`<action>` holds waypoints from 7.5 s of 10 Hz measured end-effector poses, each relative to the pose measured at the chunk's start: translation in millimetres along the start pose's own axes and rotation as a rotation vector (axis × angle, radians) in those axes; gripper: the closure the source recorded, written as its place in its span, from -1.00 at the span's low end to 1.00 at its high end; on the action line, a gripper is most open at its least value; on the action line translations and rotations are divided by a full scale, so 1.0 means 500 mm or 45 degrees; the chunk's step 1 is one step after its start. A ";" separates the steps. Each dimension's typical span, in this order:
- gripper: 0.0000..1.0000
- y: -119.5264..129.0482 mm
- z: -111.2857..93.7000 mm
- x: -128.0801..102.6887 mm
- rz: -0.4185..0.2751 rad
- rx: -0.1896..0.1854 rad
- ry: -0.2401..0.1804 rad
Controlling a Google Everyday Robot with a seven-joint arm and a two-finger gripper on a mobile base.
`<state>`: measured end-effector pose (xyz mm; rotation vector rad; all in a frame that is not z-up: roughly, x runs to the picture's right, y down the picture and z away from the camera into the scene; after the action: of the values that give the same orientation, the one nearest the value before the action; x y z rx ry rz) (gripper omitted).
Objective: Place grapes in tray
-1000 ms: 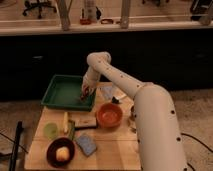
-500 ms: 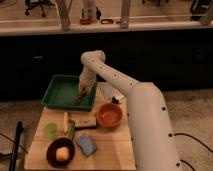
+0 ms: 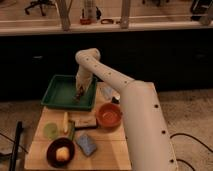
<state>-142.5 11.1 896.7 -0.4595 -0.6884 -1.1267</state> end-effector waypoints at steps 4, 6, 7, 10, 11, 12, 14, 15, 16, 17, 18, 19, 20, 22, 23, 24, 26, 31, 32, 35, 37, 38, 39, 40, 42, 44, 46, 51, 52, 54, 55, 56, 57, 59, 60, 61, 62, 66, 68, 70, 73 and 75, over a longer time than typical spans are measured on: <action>0.95 -0.022 0.003 0.000 -0.032 -0.005 -0.013; 0.58 -0.028 0.004 0.005 -0.039 -0.006 -0.028; 0.34 -0.030 0.005 0.008 -0.040 -0.006 -0.036; -0.16 -0.035 0.007 0.010 -0.043 -0.012 -0.044; -0.42 -0.039 0.007 0.009 -0.048 -0.016 -0.044; -0.56 -0.042 0.008 0.008 -0.051 -0.017 -0.045; -0.60 -0.042 0.008 0.006 -0.052 -0.020 -0.045; -0.60 -0.040 0.008 0.006 -0.051 -0.020 -0.045; -0.60 -0.040 0.007 0.006 -0.049 -0.017 -0.047; -0.60 -0.039 0.006 0.007 -0.049 -0.014 -0.046; -0.60 -0.041 0.005 0.007 -0.052 -0.010 -0.047; -0.60 -0.042 0.004 0.007 -0.054 -0.005 -0.048; -0.60 -0.041 0.004 0.007 -0.054 -0.001 -0.048; -0.60 -0.041 0.003 0.005 -0.053 0.007 -0.051; -0.60 -0.040 0.002 0.004 -0.053 0.008 -0.053; -0.60 -0.040 0.003 0.003 -0.052 0.009 -0.055; -0.60 -0.039 0.003 0.001 -0.050 0.009 -0.058; -0.60 -0.038 -0.002 -0.002 -0.051 0.015 -0.055; -0.60 -0.038 -0.003 -0.002 -0.053 0.018 -0.055; -0.60 -0.036 -0.008 -0.001 -0.063 0.034 -0.050; -0.60 -0.038 -0.012 -0.004 -0.091 0.047 -0.041; -0.60 -0.039 -0.014 -0.005 -0.105 0.055 -0.036; -0.60 -0.039 -0.015 -0.005 -0.108 0.057 -0.034; -0.60 -0.039 -0.015 -0.005 -0.109 0.057 -0.034; -0.60 -0.039 -0.015 -0.005 -0.109 0.057 -0.034; -0.60 -0.039 -0.015 -0.005 -0.109 0.057 -0.034; -0.60 -0.039 -0.015 -0.005 -0.108 0.057 -0.034; -0.60 -0.039 -0.015 -0.005 -0.108 0.057 -0.034; -0.60 -0.039 -0.015 -0.005 -0.108 0.057 -0.035; -0.60 -0.039 -0.015 -0.005 -0.108 0.057 -0.035; -0.60 -0.039 -0.015 -0.005 -0.108 0.057 -0.035; -0.60 -0.038 -0.014 -0.005 -0.108 0.057 -0.035; -0.60 -0.038 -0.014 -0.005 -0.108 0.057 -0.035; -0.60 -0.038 -0.014 -0.005 -0.108 0.057 -0.035; -0.60 -0.038 -0.014 -0.005 -0.108 0.057 -0.035; -0.60 -0.038 -0.014 -0.005 -0.108 0.057 -0.035; -0.60 -0.038 -0.014 -0.005 -0.108 0.057 -0.035; -0.60 -0.038 -0.014 -0.005 -0.108 0.057 -0.035; -0.60 -0.038 -0.014 -0.005 -0.108 0.057 -0.035; -0.60 -0.038 -0.013 -0.006 -0.108 0.056 -0.036; -0.60 -0.038 -0.013 -0.006 -0.108 0.056 -0.036; -0.60 -0.038 -0.012 -0.006 -0.108 0.056 -0.037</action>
<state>-159.0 1.9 890.2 -0.4129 -0.7622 -1.1840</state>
